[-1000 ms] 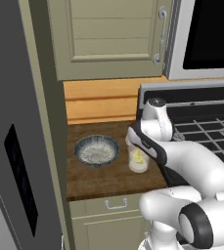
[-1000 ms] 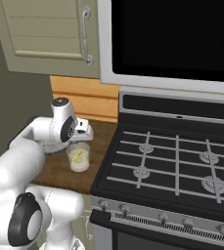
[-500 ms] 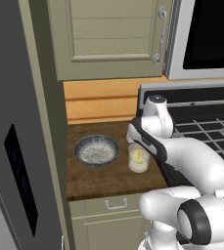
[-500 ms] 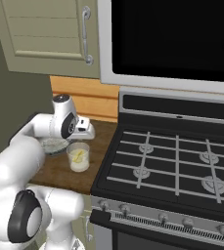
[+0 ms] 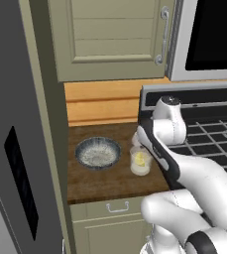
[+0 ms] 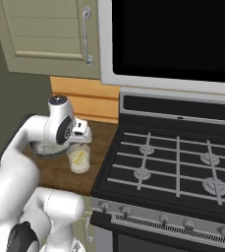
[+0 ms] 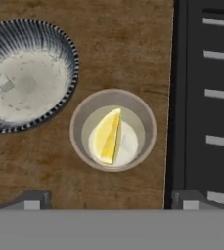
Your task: Grab a lemon wedge from the fridge and one ice cube from the ice bowl, and put them in the glass of lemonade.
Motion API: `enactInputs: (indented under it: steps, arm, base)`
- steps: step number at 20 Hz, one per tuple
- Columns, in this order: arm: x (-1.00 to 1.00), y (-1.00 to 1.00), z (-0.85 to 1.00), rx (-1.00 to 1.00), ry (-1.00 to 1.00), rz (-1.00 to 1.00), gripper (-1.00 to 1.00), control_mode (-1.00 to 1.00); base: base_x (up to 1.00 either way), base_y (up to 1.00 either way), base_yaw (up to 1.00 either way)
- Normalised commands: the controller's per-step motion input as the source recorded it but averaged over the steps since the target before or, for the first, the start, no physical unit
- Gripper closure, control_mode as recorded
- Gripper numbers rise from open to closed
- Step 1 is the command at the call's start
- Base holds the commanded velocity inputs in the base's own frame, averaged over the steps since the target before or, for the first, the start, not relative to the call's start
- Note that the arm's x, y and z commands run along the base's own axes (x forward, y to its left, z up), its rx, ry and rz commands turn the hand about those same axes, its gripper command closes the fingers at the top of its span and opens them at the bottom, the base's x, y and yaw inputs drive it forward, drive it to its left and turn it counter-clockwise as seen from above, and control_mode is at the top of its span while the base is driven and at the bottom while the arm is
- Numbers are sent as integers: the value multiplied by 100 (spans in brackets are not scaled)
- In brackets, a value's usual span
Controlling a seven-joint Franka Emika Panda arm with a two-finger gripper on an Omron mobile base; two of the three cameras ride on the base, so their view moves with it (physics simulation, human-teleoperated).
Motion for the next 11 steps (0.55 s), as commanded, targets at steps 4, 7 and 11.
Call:
enactInputs:
  steps: [4, 7, 11]
  arm:
    - [-43, 0, 23, 7, -9, 0, -100, -100]
    - [-42, 0, 23, 7, -9, 0, -100, -100]
    - [-46, 0, 24, 6, -6, 0, -100, -100]
  base:
    - [0, 0, 0]
    - [0, 0, 0]
    - [0, 0, 0]
